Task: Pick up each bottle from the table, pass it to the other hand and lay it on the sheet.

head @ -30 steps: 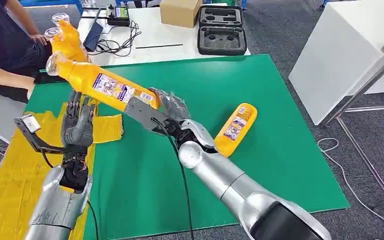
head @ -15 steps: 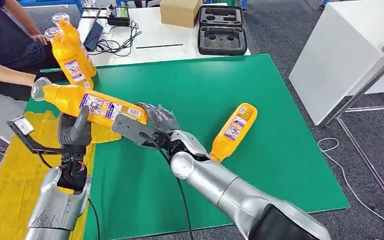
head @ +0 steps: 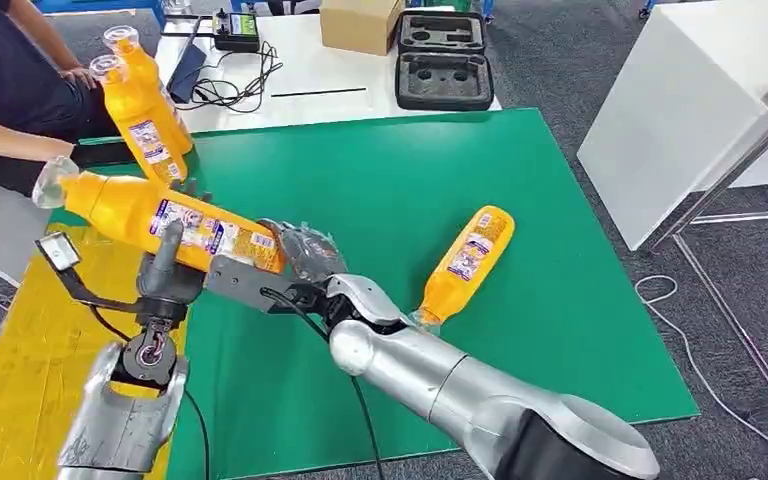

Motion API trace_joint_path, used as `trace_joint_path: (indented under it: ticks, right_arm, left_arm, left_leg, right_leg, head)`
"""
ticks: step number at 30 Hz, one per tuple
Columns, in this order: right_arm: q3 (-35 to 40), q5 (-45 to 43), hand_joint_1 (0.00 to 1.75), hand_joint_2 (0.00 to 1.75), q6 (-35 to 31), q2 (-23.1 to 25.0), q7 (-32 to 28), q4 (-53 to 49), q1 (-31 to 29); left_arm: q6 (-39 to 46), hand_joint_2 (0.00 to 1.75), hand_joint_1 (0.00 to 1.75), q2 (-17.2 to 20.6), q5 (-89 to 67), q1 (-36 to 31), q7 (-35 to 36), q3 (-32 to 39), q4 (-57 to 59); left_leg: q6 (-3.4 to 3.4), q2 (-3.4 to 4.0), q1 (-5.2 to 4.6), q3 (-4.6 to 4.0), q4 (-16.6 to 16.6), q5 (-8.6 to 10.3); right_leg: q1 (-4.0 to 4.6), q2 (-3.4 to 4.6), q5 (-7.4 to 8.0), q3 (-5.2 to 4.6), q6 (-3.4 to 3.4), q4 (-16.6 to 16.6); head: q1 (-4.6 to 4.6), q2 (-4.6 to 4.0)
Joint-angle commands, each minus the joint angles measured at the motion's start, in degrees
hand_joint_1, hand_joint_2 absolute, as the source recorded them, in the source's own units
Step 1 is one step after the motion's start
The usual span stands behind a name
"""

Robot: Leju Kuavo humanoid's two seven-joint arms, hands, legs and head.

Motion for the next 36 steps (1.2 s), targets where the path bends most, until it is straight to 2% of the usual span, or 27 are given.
trace_joint_path:
  ticks: [1, 10, 15, 23, 24, 25, 26, 27, 29, 31, 32, 36]
  right_arm:
    - [4.57, 0.10, 1.75, 1.75, 0.20, -0.81, -0.45, 2.69, -2.28]
    - [2.69, 2.42, 1.75, 1.75, 0.99, -0.81, -0.19, 2.90, -0.34]
    - [2.01, 2.81, 1.75, 1.75, 1.23, -0.81, 0.02, 3.45, -0.12]
    - [0.75, 3.46, 1.75, 1.75, 1.40, -0.81, -0.43, 3.83, 0.32]
    - [0.42, 4.29, 0.09, 1.75, 1.21, -0.81, -0.83, 4.13, 0.24]
    - [-0.85, 4.72, 0.00, 1.75, 1.33, -0.81, -0.77, 4.23, 0.41]
    - [-2.54, 5.08, 0.00, 0.00, 0.56, -0.81, -1.56, 4.31, 0.62]
    - [-2.76, 5.06, 0.00, 0.00, 0.60, -0.81, -1.55, 4.48, 0.41]
    - [-8.38, 9.55, 0.00, 0.00, -0.73, -0.90, -2.87, 4.89, 0.81]
    - [-14.66, 13.71, 0.00, 0.00, -0.88, -3.48, -3.18, -0.17, 1.97]
    - [-16.85, 15.52, 0.00, 0.00, 0.86, -4.38, -2.72, -2.40, 2.63]
    - [-18.91, 17.43, 0.00, 0.00, 1.57, -4.53, -2.68, -3.89, 3.62]
  left_arm:
    - [1.04, 1.75, 1.75, -1.49, -1.13, -1.38, -1.28, -2.71, -0.53]
    - [3.39, 1.75, 1.75, -1.57, -3.36, -0.52, -3.04, -2.43, -2.33]
    - [3.76, 1.75, 1.75, -1.84, -3.76, -0.63, -3.16, -2.58, -2.01]
    - [4.81, 1.75, 1.75, -1.84, -4.68, -0.72, -3.61, -2.42, -1.98]
    - [5.19, 1.75, 1.75, -1.70, -5.20, -0.83, -3.95, -2.15, -1.76]
    - [6.42, 1.75, 1.75, -1.60, -6.84, -0.95, -5.08, -1.74, -1.58]
    - [7.25, 1.75, 1.75, -1.38, -7.89, -0.97, -5.89, -1.18, -1.40]
    - [7.17, 1.75, 1.75, -1.16, -7.76, -0.86, -5.80, -1.00, -1.32]
    - [11.86, 1.75, 1.75, -0.74, -14.72, -1.08, -10.04, 1.54, -0.94]
    - [16.32, 1.75, 1.75, 0.34, -20.89, -1.09, -12.94, 5.11, -0.14]
    - [15.61, 1.75, 1.75, 0.56, -21.20, -1.13, -12.75, 6.53, 0.33]
    - [16.05, 1.75, 1.75, 0.42, -23.00, -0.99, -13.15, 7.36, 0.54]
  left_leg:
    - [-0.08, -0.27, 0.08, 0.28, 0.12, -0.18]
    - [-0.04, -0.17, 0.04, 0.09, -0.01, -0.03]
    - [-0.08, -0.30, 0.10, 0.33, 0.09, -0.19]
    - [-0.04, -0.19, 0.04, 0.06, -0.01, -0.03]
    - [-0.07, -0.29, 0.07, 0.22, 0.04, -0.12]
    - [-0.05, -0.21, 0.06, 0.11, 0.01, -0.06]
    - [-0.07, -0.27, 0.07, 0.19, 0.05, -0.11]
    - [-0.05, -0.19, 0.05, 0.07, 0.00, -0.04]
    - [-0.04, -0.16, 0.05, 0.05, 0.01, -0.03]
    - [-0.06, -0.19, 0.06, 0.10, 0.03, -0.06]
    - [-0.08, -0.20, 0.09, 0.17, 0.08, -0.11]
    - [-0.05, -0.16, 0.06, 0.04, 0.02, -0.03]
  right_leg:
    - [0.07, -0.20, -0.21, 0.37, -0.13, 0.08]
    - [0.05, -0.14, -0.07, 0.13, -0.06, -0.04]
    - [0.10, -0.24, -0.23, 0.41, -0.15, 0.03]
    - [0.04, -0.17, -0.07, 0.10, -0.06, -0.03]
    - [0.07, -0.24, -0.17, 0.30, -0.11, 0.00]
    - [0.06, -0.18, -0.10, 0.17, -0.08, -0.02]
    - [0.07, -0.23, -0.16, 0.27, -0.11, 0.01]
    - [0.05, -0.16, -0.08, 0.12, -0.07, -0.02]
    - [0.06, -0.13, -0.06, 0.09, -0.07, -0.02]
    - [0.06, -0.15, -0.09, 0.15, -0.09, 0.01]
    - [0.09, -0.15, -0.13, 0.23, -0.12, 0.03]
    - [0.06, -0.13, -0.06, 0.10, -0.07, -0.02]
  head:
    - [0.00, 0.00]
    - [0.02, 0.00]
    - [0.00, 0.00]
    - [0.00, 0.00]
    - [0.00, 0.00]
    - [0.00, 0.00]
    - [0.00, 0.00]
    - [0.00, 0.00]
    - [0.00, 0.00]
    - [0.00, 0.00]
    - [0.00, 0.00]
    - [0.02, 0.00]
